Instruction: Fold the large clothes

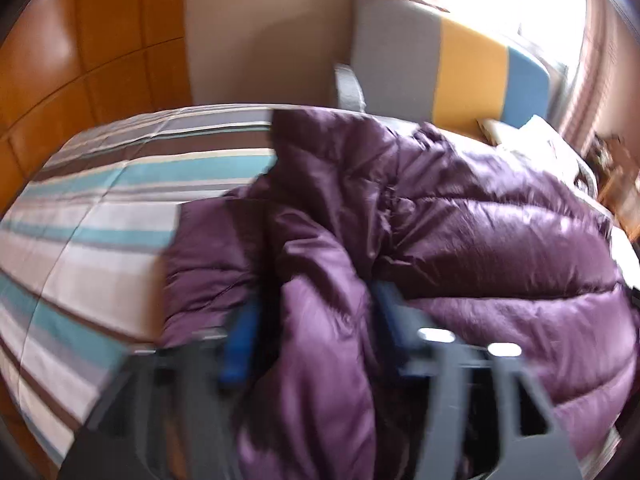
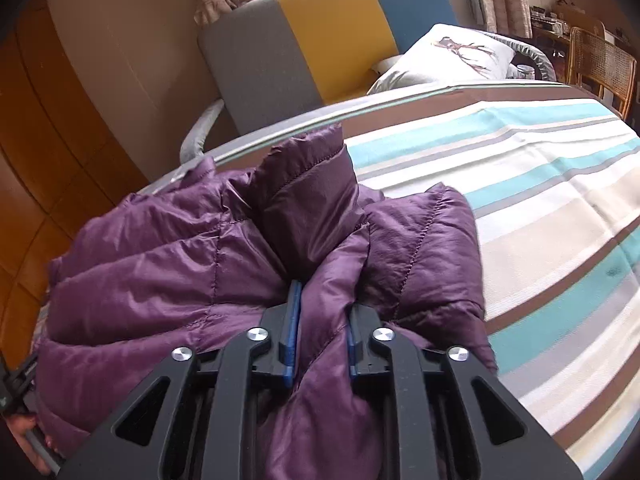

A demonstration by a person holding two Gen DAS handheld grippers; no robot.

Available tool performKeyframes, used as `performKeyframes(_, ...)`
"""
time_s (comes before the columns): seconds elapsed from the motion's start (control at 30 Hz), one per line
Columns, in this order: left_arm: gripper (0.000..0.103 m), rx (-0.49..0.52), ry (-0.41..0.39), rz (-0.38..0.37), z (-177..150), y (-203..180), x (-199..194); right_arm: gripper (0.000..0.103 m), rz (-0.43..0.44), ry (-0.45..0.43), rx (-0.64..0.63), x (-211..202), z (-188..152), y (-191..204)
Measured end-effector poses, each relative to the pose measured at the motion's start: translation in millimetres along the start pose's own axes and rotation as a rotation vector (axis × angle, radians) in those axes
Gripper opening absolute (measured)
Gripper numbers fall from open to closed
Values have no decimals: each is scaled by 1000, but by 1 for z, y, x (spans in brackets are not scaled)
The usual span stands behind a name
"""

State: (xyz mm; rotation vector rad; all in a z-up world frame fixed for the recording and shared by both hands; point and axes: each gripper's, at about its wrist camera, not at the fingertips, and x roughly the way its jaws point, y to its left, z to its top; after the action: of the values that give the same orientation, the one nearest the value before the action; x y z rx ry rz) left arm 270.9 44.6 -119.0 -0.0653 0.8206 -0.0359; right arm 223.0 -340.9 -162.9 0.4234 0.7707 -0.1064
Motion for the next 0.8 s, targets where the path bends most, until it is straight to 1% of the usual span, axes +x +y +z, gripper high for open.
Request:
performKeyframes(0.03, 79, -20, -21, -3, -2, 4, -7, 46, 7, -16, 8, -6, 0, -1)
performKeyframes(0.07, 79, -45, -41, -14, -5, 8, -17, 52, 14, -44, 16, -16, -1, -1)
performKeyframes(0.1, 79, -61, -55, -17, -7, 10, -25, 53, 17, -86, 18, -29, -3, 0)
performKeyframes(0.17, 79, -66, -86, -28, -11, 8, -40, 53, 34, -110, -1, -43, -6, 6)
performKeyframes(0.23, 78, -39, -109, -46, -11, -4, -52, 53, 66, -115, -24, -53, -7, 17)
performKeyframes(0.27, 78, -15, -108, -56, -10, -13, -55, 53, 76, -110, -45, -55, -6, 24)
performKeyframes(0.33, 78, 36, -99, -80, -7, -30, -57, 47, 113, -78, -103, -53, 0, 45)
performKeyframes(0.37, 78, 62, -99, -81, -4, -39, -59, 46, 120, -63, -135, -51, 3, 55)
performKeyframes(0.43, 74, 122, -77, -97, 5, -58, -55, 46, 111, -12, -218, -40, 10, 79)
performKeyframes(0.47, 69, 150, -59, -102, 10, -68, -51, 43, 114, 14, -254, -33, 14, 89)
performKeyframes(0.5, 67, 166, -48, -102, 14, -73, -50, 38, 108, 29, -280, -26, 16, 97)
performKeyframes(0.53, 66, 199, -22, -103, 21, -83, -44, 38, 90, 52, -319, -17, 20, 105)
performKeyframes(0.57, 63, 216, -14, -104, 26, -89, -41, 38, 78, 65, -339, -9, 23, 110)
performKeyframes(0.67, 63, 278, 17, -89, 39, -106, -26, 38, 64, 125, -353, 17, 33, 117)
performKeyframes(0.8, 64, 330, 58, -43, 53, -119, 3, 38, 45, 145, -356, 45, 40, 120)
